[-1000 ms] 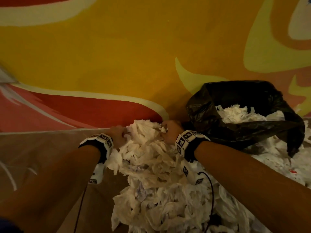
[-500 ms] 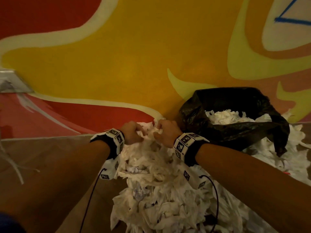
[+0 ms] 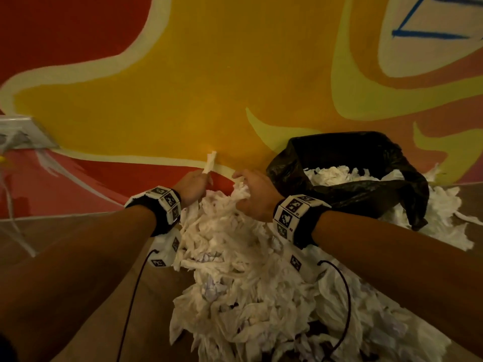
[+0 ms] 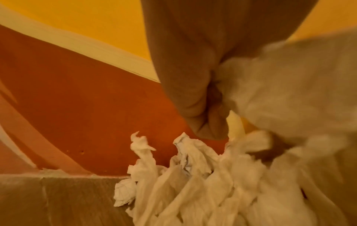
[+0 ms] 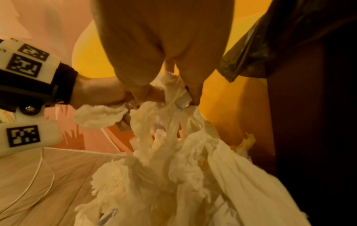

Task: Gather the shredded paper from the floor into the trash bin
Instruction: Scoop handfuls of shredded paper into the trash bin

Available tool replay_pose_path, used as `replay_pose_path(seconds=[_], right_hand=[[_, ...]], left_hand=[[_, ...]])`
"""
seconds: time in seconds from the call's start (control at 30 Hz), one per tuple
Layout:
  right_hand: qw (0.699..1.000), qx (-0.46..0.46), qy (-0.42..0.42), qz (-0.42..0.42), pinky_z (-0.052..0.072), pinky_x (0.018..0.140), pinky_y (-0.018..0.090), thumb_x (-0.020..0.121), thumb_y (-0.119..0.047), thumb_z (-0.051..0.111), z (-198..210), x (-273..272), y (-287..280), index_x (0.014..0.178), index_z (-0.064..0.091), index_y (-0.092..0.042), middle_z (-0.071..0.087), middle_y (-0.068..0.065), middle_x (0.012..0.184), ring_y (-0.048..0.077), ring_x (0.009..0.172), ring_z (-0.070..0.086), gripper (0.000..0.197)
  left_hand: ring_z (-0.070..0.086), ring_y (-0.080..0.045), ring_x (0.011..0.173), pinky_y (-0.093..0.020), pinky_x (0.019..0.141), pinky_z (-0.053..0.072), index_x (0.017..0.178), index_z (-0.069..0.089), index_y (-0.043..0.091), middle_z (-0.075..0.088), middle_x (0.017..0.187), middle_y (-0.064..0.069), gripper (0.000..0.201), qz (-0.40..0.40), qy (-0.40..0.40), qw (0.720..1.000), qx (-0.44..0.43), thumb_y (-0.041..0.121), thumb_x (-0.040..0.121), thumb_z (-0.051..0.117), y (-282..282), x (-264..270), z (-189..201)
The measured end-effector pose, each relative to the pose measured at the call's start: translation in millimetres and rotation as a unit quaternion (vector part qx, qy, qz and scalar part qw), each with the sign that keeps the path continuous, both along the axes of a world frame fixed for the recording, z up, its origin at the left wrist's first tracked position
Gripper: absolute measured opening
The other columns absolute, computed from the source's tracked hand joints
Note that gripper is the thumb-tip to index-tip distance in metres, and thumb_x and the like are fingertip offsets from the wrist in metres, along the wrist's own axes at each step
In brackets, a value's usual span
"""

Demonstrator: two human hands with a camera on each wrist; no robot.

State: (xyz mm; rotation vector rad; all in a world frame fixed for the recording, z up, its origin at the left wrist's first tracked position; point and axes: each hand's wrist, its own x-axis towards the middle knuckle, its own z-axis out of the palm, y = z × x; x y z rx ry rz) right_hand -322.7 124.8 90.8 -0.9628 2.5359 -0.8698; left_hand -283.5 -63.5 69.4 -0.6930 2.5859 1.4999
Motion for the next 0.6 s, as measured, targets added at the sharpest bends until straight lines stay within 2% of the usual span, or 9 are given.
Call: replay_pose_path(seconds=[0.07, 0.13, 0.2, 0.27, 0.33, 0.4, 0.47, 0.53, 0.6], right_hand=[[1.000, 0.007, 0.013, 0.005, 0.034, 0.080, 0.027, 0.079, -0.016, 0.067, 2.2, -0.1, 3.7, 0.116, 0.058, -0.018, 0.040, 0.001, 0.105, 0.016, 0.099, 0.038, 0.038], [1.000, 0.000, 0.020, 0.005, 0.031, 0.080, 0.026, 0.077, -0.016, 0.068, 3.0, 0.9, 7.4, 0.104, 0.064, -0.017, 0.038, 0.000, 0.102, 0.014, 0.097, 0.035, 0.027], [1.000, -0.011, 0.022, 0.007, 0.033, 0.080, 0.026, 0.075, -0.018, 0.071, 3.8, 1.6, 9.9, 0.099, 0.064, -0.017, 0.041, 0.000, 0.105, 0.012, 0.095, 0.036, 0.025], [1.000, -0.025, 0.015, 0.007, 0.037, 0.072, 0.024, 0.074, -0.019, 0.072, 4.8, 1.5, 12.3, 0.096, 0.061, -0.017, 0.049, -0.004, 0.096, 0.009, 0.083, 0.045, 0.025], [1.000, -0.030, -0.006, 0.001, 0.037, 0.055, 0.018, 0.075, -0.020, 0.072, 5.2, 1.0, 15.5, 0.096, 0.056, -0.017, 0.053, -0.006, 0.083, 0.004, 0.068, 0.047, 0.026], [1.000, -0.023, -0.018, 0.001, 0.036, 0.046, 0.013, 0.080, -0.018, 0.068, 4.2, 0.7, 19.7, 0.096, 0.051, -0.018, 0.055, -0.005, 0.078, 0.005, 0.064, 0.048, 0.024], [1.000, -0.018, -0.020, 0.000, 0.037, 0.047, 0.019, 0.085, -0.019, 0.064, 2.4, 0.3, 23.6, 0.095, 0.047, -0.021, 0.058, 0.002, 0.084, 0.013, 0.068, 0.052, 0.020], [1.000, -0.012, -0.027, -0.005, 0.038, 0.053, 0.024, 0.088, -0.021, 0.062, 0.7, 0.8, 26.1, 0.095, 0.045, -0.024, 0.058, 0.005, 0.093, 0.018, 0.077, 0.053, 0.018], [0.999, -0.002, -0.038, 0.000, 0.045, 0.066, 0.030, 0.089, -0.024, 0.063, -0.1, 1.8, 27.9, 0.096, 0.045, -0.024, 0.058, 0.006, 0.104, 0.022, 0.093, 0.054, 0.019]], left_hand=[[0.047, -0.019, 0.071, -0.033, 0.069, 0.038, 0.098, 0.056, 0.007, 0.053, 0.084, -0.006, 0.030, -0.061, -0.043, 0.994, -0.084, 0.023, 0.103, 0.031, 0.4, 2.4, -5.4], [0.053, -0.023, 0.090, -0.034, 0.079, 0.040, 0.116, 0.053, 0.010, 0.055, 0.111, -0.009, 0.031, -0.105, -0.096, 0.981, -0.133, 0.027, 0.104, 0.030, 0.4, 6.7, -12.5], [0.052, -0.025, 0.108, -0.033, 0.086, 0.041, 0.137, 0.043, 0.015, 0.048, 0.137, -0.010, 0.038, -0.148, -0.149, 0.963, -0.167, 0.028, 0.103, 0.032, -1.0, 12.1, -19.2], [0.049, -0.025, 0.117, -0.032, 0.090, 0.040, 0.147, 0.031, 0.016, 0.039, 0.148, -0.012, 0.048, -0.209, -0.184, 0.937, -0.210, 0.028, 0.101, 0.042, -1.2, 17.0, -26.5], [0.043, -0.026, 0.130, -0.032, 0.102, 0.036, 0.149, 0.027, 0.016, 0.034, 0.152, -0.009, 0.066, -0.250, -0.204, 0.908, -0.268, 0.041, 0.094, 0.055, -1.6, 20.2, -36.9], [0.038, -0.028, 0.135, -0.036, 0.109, 0.034, 0.150, 0.024, 0.022, 0.032, 0.153, -0.007, 0.083, -0.255, -0.241, 0.888, -0.297, 0.051, 0.084, 0.065, -0.7, 20.4, -45.5], [0.039, -0.029, 0.135, -0.038, 0.110, 0.035, 0.150, 0.023, 0.024, 0.033, 0.152, -0.008, 0.086, -0.272, -0.250, 0.870, -0.328, 0.052, 0.082, 0.067, 2.7, 17.5, -50.4], [0.043, -0.029, 0.131, -0.037, 0.108, 0.037, 0.147, 0.032, 0.023, 0.039, 0.148, -0.009, 0.073, -0.284, -0.231, 0.862, -0.351, 0.049, 0.087, 0.062, 6.9, 17.1, -53.4], [0.043, -0.028, 0.130, -0.037, 0.108, 0.037, 0.144, 0.039, 0.023, 0.040, 0.148, -0.009, 0.060, -0.277, -0.224, 0.866, -0.350, 0.049, 0.092, 0.054, 12.4, 15.0, -54.1]])
